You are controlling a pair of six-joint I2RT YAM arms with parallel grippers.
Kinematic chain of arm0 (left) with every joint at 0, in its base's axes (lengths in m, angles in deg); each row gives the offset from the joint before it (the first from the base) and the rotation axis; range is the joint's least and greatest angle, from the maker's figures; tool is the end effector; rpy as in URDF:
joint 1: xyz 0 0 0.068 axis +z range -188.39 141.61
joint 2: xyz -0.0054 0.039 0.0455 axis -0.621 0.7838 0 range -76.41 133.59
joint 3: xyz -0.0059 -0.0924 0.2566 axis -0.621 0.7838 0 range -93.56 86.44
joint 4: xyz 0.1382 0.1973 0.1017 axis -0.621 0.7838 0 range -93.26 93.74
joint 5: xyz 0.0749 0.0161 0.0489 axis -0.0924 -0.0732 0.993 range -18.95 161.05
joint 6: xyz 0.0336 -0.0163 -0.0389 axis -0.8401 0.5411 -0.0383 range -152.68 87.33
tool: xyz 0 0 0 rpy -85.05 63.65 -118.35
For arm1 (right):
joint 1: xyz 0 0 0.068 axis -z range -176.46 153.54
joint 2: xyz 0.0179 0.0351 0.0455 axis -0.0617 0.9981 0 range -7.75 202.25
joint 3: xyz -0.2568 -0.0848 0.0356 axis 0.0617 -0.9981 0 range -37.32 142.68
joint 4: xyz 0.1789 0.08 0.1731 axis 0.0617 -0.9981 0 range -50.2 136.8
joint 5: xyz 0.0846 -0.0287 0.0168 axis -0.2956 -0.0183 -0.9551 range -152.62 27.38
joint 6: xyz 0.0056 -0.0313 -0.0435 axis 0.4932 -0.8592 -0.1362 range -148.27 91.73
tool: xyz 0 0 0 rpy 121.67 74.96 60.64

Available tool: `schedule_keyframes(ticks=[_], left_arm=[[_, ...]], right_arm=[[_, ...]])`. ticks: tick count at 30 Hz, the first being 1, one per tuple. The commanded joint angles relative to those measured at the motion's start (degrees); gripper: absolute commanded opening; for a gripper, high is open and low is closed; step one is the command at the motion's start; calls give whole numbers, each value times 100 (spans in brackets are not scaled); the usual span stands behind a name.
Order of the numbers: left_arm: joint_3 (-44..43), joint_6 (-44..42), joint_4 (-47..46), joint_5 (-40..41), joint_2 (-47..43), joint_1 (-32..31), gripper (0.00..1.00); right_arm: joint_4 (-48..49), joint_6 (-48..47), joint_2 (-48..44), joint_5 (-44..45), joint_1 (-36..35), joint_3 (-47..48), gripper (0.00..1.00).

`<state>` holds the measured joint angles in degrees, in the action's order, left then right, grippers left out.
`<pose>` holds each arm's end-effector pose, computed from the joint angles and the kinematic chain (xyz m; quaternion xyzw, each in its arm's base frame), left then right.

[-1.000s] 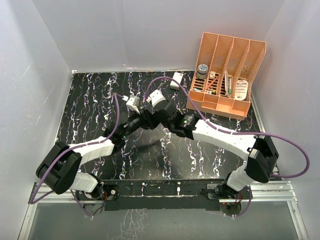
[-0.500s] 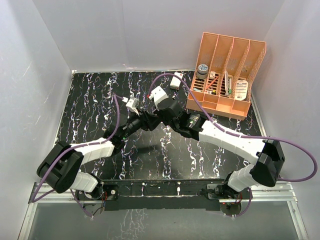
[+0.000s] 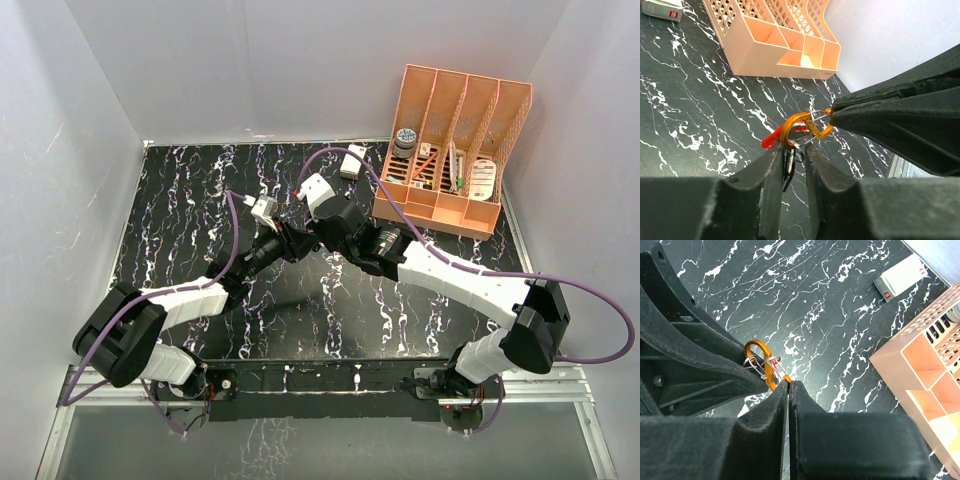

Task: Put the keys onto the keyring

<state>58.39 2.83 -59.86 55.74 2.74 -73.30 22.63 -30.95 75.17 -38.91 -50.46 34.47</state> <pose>0.2231 -0.1671 0.2300 0.0952 0.6669 -0.4962 0.5478 0.2034 0.2558 0.3255 -0.3295 0.8099 0.0302 0.4843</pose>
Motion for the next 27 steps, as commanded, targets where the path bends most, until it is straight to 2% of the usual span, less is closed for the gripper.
schedule_keyframes(ticks=[1, 8, 13, 15, 17, 20, 24, 27], left_arm=[[22, -119, -272, 54, -207, 42, 17], [54, -118, -283, 142, -208, 45, 1], [97, -84, -364, 209, -182, 45, 0], [132, -47, -392, 272, -181, 44, 0], [197, 6, -478, 362, -181, 45, 0], [318, 149, -701, 511, -177, 52, 0], [431, 336, -1008, 563, -172, 70, 0], [491, 495, -1207, 516, -172, 102, 0]], right_arm=[[249, 28, -233, -50, -27, 41, 0], [160, 48, -258, -155, -32, 47, 0], [72, 129, -276, -199, -32, 98, 1], [34, 187, -276, -206, -32, 127, 8], [-20, 255, -268, -173, -32, 161, 22], [-14, 431, -282, -112, -24, 180, 37], [132, 847, -394, -209, 117, 165, 41], [416, 1223, -576, -729, 395, 39, 41]])
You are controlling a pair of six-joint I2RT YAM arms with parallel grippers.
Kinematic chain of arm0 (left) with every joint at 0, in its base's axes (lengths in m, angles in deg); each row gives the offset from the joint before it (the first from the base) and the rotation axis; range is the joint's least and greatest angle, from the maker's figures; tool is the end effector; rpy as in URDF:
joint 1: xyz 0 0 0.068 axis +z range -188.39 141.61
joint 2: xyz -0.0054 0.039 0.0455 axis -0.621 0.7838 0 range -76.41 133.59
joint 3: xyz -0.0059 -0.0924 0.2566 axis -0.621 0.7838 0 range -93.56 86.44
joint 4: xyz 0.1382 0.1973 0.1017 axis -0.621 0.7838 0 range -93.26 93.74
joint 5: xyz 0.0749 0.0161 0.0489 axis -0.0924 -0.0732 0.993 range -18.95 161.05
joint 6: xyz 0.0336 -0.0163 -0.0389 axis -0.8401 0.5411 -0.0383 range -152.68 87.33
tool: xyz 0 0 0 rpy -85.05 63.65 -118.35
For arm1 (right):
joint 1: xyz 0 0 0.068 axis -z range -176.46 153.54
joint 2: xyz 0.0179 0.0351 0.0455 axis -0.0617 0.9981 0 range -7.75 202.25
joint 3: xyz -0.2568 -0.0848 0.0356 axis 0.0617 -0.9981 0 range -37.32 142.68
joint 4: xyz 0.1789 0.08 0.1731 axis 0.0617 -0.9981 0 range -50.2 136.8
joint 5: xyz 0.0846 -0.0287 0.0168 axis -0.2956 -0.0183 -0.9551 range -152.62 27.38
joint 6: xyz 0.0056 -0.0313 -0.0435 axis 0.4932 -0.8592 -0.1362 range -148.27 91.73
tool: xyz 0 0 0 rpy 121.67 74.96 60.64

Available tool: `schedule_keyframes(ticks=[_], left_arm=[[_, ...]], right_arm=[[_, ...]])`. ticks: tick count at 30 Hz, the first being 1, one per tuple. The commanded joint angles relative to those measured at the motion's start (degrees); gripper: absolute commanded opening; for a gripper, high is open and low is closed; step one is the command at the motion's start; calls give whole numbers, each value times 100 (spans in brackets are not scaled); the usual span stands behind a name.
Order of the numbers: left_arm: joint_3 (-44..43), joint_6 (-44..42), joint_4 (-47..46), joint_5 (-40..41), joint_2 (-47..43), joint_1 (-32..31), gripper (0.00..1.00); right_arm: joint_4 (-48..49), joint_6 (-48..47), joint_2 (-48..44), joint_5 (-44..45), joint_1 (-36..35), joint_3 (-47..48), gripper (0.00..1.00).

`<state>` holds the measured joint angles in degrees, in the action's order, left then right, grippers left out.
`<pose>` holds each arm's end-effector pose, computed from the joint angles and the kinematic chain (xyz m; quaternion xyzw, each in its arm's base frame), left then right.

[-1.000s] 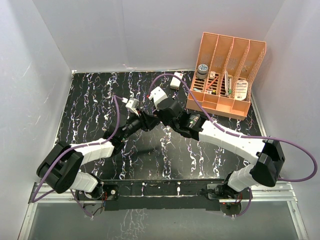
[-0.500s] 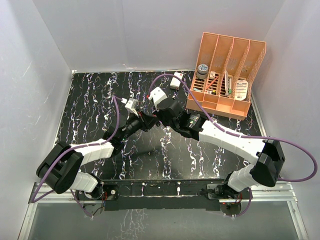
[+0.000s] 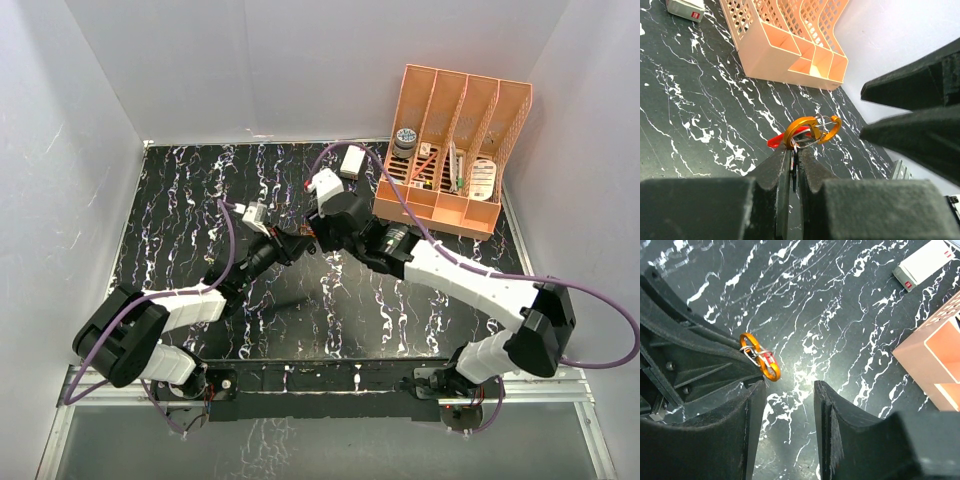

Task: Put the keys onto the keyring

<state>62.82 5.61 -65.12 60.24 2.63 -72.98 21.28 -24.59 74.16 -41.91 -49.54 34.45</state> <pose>0.2156 -0.1567 0.2171 0.0489 0.6652 -0.4914 0.5600 0.2033 0.2498 0.3283 -0.2911 0.8294 0.0728 0.4712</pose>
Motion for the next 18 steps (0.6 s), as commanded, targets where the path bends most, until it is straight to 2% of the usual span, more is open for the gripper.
schedule_keyframes(ticks=[1, 7, 18], left_arm=[[63, 274, -681, 41, -161, 80, 0], [103, 660, -1147, -122, -170, 153, 0], [-99, 1649, -1691, -398, 237, 189, 0]], right_arm=[[688, 694, -562, -670, 412, -85, 41], [1685, 1162, -1058, -1892, 996, -793, 39], [2858, 1328, -1258, -2555, 1097, -1489, 38]])
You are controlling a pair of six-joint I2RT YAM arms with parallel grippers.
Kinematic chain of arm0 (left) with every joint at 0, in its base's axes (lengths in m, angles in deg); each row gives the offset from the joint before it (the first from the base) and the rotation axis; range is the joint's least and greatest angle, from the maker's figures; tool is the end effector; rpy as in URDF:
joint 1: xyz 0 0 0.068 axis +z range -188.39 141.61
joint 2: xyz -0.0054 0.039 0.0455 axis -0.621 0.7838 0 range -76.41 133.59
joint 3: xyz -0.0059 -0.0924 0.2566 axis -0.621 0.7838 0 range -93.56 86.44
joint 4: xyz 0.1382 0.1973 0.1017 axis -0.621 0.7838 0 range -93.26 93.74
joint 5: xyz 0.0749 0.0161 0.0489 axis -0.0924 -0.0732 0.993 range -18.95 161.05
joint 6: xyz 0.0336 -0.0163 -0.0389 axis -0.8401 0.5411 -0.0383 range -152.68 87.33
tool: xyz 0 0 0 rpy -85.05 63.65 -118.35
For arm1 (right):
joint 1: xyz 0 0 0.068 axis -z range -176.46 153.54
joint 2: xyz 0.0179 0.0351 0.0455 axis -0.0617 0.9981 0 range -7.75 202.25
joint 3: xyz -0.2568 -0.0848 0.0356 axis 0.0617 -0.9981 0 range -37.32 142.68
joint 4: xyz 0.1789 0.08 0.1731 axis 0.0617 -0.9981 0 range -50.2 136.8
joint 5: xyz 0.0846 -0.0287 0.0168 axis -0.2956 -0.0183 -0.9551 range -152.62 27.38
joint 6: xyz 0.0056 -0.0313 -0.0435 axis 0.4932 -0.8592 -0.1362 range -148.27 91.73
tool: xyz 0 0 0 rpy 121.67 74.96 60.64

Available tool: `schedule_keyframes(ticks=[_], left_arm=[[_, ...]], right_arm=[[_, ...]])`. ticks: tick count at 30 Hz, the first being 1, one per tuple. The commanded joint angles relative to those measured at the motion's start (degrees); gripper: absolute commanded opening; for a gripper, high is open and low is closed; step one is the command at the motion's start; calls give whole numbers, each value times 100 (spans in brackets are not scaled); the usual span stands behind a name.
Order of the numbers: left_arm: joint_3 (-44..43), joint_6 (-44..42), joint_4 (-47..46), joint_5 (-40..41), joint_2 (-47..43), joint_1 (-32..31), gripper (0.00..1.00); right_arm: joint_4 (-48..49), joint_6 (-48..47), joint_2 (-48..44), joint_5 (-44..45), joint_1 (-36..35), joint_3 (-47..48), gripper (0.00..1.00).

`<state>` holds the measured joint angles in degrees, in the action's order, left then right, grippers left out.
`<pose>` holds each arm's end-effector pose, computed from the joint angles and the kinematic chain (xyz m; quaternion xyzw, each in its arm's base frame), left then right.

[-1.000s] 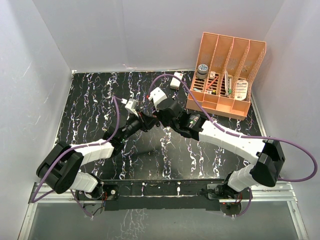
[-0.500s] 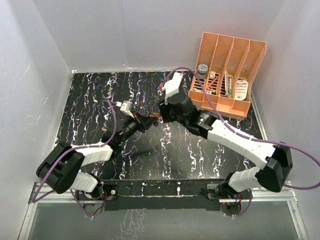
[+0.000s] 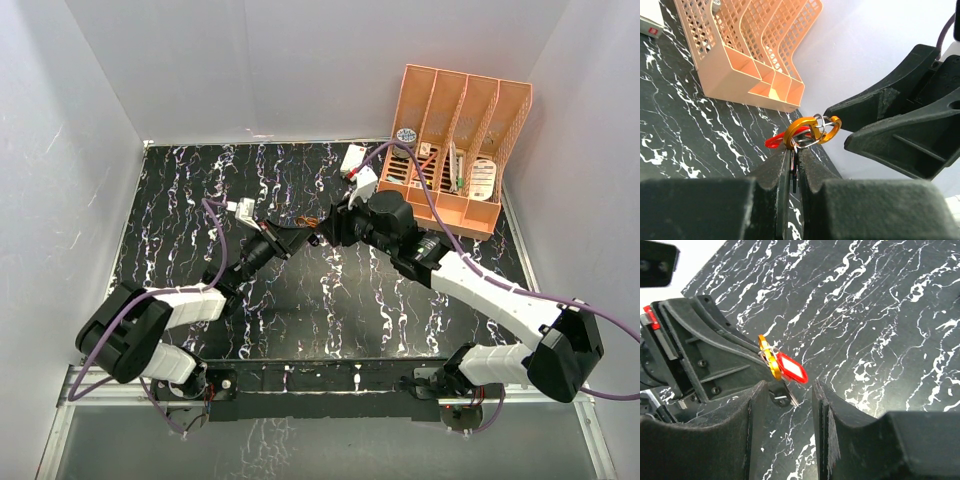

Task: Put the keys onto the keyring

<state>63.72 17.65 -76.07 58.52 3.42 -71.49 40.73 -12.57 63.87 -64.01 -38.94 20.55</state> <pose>0.2148 -0.1492 0.2295 -0.0038 0.6065 -0.5764 0.5476 0.2148 0.1980 0.3270 -0.1962 0.7944 0.2881 0.4975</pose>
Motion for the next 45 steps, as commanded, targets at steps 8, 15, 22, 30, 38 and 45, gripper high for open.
schedule_keyframes(ticks=[8, 15, 22, 30, 38, 45], left_arm=[[-248, 836, -1050, -398, 530, 45, 0], [-289, 867, -1003, -451, 481, 57, 0], [-294, 882, -975, -469, 404, 55, 0], [-291, 924, -998, -495, 358, 66, 0], [-312, 948, -999, -546, 358, 61, 0], [-328, 951, -1007, -553, 359, 72, 0]], right_arm=[[1099, 151, -219, -418, 109, -170, 36], [1151, 199, -151, -470, 165, -223, 34], [1215, 238, -104, -578, 192, -274, 32], [1239, 255, -70, -612, 223, -334, 30], [1322, 284, 50, -708, 249, -332, 28], [1362, 306, 117, -771, 258, -347, 24]])
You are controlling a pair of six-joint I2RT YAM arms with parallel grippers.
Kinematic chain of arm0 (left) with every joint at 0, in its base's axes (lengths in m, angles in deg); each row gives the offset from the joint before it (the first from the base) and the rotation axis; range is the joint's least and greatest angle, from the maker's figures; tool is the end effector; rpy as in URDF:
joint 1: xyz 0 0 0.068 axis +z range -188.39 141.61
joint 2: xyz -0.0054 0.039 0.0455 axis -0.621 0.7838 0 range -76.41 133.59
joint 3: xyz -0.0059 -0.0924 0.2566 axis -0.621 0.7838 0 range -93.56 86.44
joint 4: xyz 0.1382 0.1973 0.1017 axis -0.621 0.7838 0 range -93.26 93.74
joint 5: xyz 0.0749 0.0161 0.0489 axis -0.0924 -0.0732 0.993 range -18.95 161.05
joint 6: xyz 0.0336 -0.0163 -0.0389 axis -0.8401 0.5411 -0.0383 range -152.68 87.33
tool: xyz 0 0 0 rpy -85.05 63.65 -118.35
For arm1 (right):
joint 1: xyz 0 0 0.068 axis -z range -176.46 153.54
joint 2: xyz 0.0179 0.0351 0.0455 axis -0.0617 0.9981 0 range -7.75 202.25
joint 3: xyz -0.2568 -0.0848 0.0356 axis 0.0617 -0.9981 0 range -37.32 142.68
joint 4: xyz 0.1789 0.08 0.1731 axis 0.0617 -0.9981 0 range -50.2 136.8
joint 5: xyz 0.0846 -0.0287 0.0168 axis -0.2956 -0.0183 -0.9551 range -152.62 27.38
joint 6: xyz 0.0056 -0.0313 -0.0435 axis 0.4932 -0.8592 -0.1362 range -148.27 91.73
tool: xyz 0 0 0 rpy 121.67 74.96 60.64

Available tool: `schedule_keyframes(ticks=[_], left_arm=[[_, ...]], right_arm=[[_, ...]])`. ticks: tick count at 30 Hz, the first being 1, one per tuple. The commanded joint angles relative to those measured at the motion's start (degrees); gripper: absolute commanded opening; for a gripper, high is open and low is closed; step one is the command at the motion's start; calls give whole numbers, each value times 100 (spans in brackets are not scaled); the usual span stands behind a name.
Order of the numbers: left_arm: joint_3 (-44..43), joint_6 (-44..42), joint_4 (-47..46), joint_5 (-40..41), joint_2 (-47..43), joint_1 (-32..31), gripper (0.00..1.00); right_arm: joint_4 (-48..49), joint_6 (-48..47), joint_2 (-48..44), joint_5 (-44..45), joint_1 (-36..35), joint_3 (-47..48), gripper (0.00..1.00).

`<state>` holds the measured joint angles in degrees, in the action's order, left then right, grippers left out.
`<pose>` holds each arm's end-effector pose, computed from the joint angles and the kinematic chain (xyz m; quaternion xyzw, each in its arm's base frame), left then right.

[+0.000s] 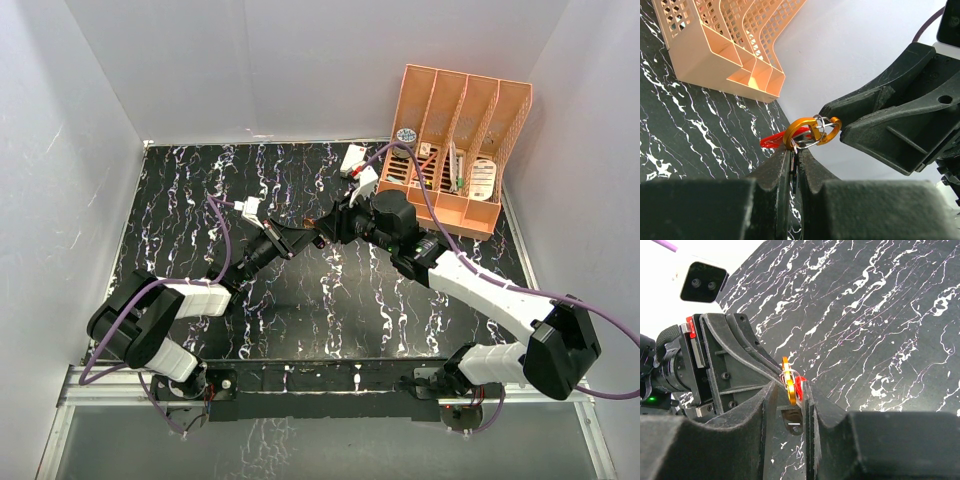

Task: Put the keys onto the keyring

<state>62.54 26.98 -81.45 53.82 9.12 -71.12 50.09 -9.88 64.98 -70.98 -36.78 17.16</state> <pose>0.2232 -0.1559 0.2203 -0.0208 0.6029 -0.6339 0.4840 0.2243 0.1973 0.3177 -0.1940 0.7682 0.3481 0.5011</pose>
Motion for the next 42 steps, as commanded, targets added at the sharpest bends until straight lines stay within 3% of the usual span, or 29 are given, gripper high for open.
schedule_keyframes(ticks=[1, 9, 20, 32, 33, 36, 37, 39, 42], left_arm=[[-211, 19, -469, -87, -213, 34, 0], [-194, 33, -486, -87, -230, 50, 0], [-178, 70, -488, -91, -302, 70, 0], [-185, 43, -408, -93, -233, 83, 0], [-197, 26, -293, -80, -223, 84, 6], [-323, -151, 521, 87, -249, 113, 56], [-377, -211, 809, 186, -274, 123, 64], [-477, -335, 1570, 389, -353, 156, 70], [-551, -459, 2478, 785, -599, 222, 73]], right_arm=[[429, 34, 5, -70, 46, -12, 24], [429, 38, 22, -90, 59, -47, 15], [453, 68, 75, -166, 68, -95, 14], [442, 37, -128, 89, 76, 7, 4], [406, 22, -154, 139, 78, 39, 4], [212, -42, -266, 299, 75, 211, 4], [121, -92, -297, 360, 76, 284, 3], [-116, -194, -348, 494, 83, 494, 3], [-502, -350, -342, 675, 77, 838, 3]])
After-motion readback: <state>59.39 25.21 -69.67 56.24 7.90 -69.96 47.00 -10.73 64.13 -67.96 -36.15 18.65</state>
